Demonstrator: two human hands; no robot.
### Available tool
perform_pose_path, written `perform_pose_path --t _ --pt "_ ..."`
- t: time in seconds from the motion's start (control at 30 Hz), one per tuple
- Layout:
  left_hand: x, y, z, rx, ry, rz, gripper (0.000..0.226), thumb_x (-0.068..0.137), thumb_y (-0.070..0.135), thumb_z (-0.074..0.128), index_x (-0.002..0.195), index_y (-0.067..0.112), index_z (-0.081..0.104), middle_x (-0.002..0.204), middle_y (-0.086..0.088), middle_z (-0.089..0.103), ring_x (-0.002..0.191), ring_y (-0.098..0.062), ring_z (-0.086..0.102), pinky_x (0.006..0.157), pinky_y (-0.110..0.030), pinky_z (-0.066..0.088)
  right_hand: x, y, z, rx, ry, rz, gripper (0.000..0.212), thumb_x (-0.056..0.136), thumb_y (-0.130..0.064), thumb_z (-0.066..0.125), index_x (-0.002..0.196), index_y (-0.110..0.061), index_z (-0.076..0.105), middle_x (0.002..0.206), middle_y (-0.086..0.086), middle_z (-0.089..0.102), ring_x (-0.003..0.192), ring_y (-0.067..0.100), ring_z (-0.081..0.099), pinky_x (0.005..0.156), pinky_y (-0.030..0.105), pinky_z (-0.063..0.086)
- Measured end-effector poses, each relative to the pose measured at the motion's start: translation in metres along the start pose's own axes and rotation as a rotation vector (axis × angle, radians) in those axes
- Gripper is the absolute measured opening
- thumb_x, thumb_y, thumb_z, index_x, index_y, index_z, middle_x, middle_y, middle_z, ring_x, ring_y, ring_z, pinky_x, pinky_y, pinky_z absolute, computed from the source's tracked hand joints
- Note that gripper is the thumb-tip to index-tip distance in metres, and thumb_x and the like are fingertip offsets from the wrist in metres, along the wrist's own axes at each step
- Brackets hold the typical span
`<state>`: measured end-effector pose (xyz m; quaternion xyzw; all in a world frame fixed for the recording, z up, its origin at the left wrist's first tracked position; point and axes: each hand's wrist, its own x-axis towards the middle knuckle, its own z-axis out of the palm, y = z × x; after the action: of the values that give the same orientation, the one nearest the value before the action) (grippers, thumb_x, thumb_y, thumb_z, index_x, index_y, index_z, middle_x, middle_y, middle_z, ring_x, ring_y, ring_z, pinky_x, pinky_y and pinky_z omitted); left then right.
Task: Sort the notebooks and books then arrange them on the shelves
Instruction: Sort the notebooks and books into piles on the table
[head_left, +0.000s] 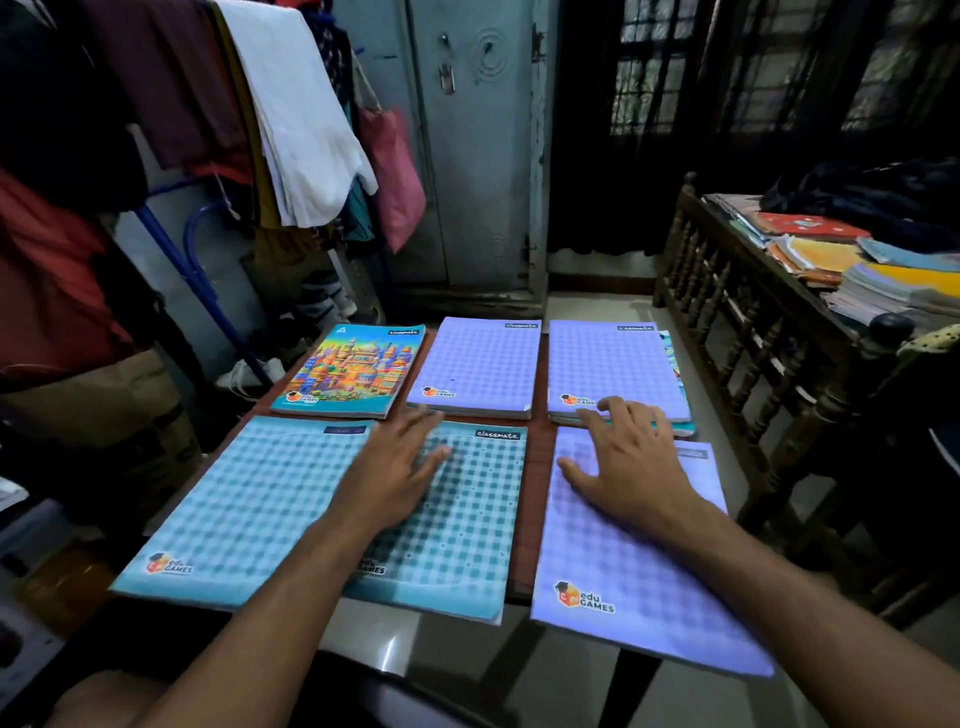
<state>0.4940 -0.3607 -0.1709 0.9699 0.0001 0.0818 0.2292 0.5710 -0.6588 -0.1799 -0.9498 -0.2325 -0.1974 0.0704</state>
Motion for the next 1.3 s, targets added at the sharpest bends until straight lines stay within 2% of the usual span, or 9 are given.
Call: perform_pose_path --t 0.1,0.2,0.43,0.53,0.67,0.8,0.9,1.1,1.3 --pt "-0.021 -0.042 -0.025 0.178 0.275 -0.2 0.054 0.099 0.054 0.039 0.141 0.024 0.052 0.145 -0.007 0.054 0.13 -0.032 0.05 0.111 -0.053 0.035 0.013 -0.033 -0.006 0.229 -0.091 -0.162 0.072 0.082 -0.068 0.039 0.127 -0.017 0.062 0.119 0.01 0.058 0.109 0.034 0.055 0.097 0.048 0.043" --pt "-0.052 -0.085 -0.036 0.25 0.097 -0.502 0.063 0.096 0.063 0.045 0.15 0.03 0.04 0.159 -0.001 0.037 0.146 -0.025 0.033 0.118 -0.053 0.021 0.035 -0.084 0.001 0.346 -0.246 -0.338 0.067 0.091 -0.062 0.041 0.136 -0.015 0.056 0.133 0.009 0.054 0.121 0.03 0.05 0.103 0.044 0.039" --pt "-0.058 -0.097 -0.035 0.241 0.088 -0.474 0.07 0.095 0.07 0.038 0.155 0.034 0.032 0.166 0.007 0.021 0.153 -0.016 0.016 0.123 -0.049 0.005 0.129 -0.213 0.054 0.156 -0.352 -0.535 0.044 0.103 -0.024 0.046 0.147 -0.017 0.046 0.157 0.014 0.036 0.139 0.033 0.038 0.111 0.047 0.031" --pt "-0.054 -0.1 -0.037 0.219 0.057 -0.457 0.071 0.095 0.071 0.036 0.156 0.034 0.029 0.167 0.009 0.018 0.154 -0.014 0.013 0.124 -0.049 0.003 0.146 -0.227 0.064 0.051 -0.395 -0.476 0.046 0.099 -0.019 0.047 0.145 -0.022 0.048 0.149 0.015 0.044 0.132 0.032 0.045 0.104 0.049 0.031" --pt "-0.053 -0.103 -0.04 0.201 0.043 -0.445 0.073 0.096 0.072 0.033 0.158 0.034 0.026 0.168 0.009 0.015 0.154 -0.015 0.01 0.124 -0.05 -0.001 0.148 -0.236 0.07 0.064 -0.413 -0.44 0.051 0.101 -0.014 0.041 0.152 -0.018 0.039 0.158 0.016 0.032 0.14 0.033 0.036 0.11 0.052 0.023" --pt "-0.043 -0.105 -0.045 0.169 -0.003 -0.442 0.076 0.095 0.072 0.034 0.159 0.032 0.024 0.168 0.008 0.013 0.155 -0.015 0.007 0.124 -0.051 -0.003 0.151 -0.236 0.069 0.132 -0.38 -0.395 0.044 0.098 -0.013 0.042 0.141 -0.019 0.049 0.141 0.012 0.048 0.129 0.031 0.045 0.101 0.048 0.025" --pt "-0.047 -0.106 -0.055 0.079 0.012 -0.436 0.073 0.098 0.067 0.038 0.159 0.03 0.022 0.169 0.002 0.01 0.155 -0.016 0.005 0.124 -0.048 -0.005 0.145 -0.252 0.059 0.206 -0.331 -0.356 0.045 0.099 -0.019 0.044 0.144 -0.016 0.044 0.145 0.014 0.044 0.137 0.033 0.039 0.112 0.051 0.02" --pt "-0.131 -0.128 -0.116 0.025 0.39 -0.484 0.05 0.098 0.048 0.056 0.143 0.025 0.051 0.148 -0.001 0.05 0.138 -0.019 0.044 0.12 -0.043 0.021 0.106 -0.34 0.02 0.598 -0.26 -0.633 0.036 0.097 -0.021 0.059 0.13 -0.009 0.06 0.13 0.014 0.059 0.124 0.033 0.052 0.106 0.039 0.036" --pt "-0.31 -0.133 -0.16 0.099 0.682 -0.712 0.039 0.086 0.056 0.054 0.113 0.032 0.067 0.109 0.009 0.069 0.098 -0.016 0.068 0.084 -0.038 0.056 0.014 -0.471 -0.028 0.81 -0.378 -0.966 0.027 0.092 -0.019 0.068 0.115 -0.005 0.068 0.111 0.017 0.064 0.107 0.031 0.06 0.095 0.038 0.044"
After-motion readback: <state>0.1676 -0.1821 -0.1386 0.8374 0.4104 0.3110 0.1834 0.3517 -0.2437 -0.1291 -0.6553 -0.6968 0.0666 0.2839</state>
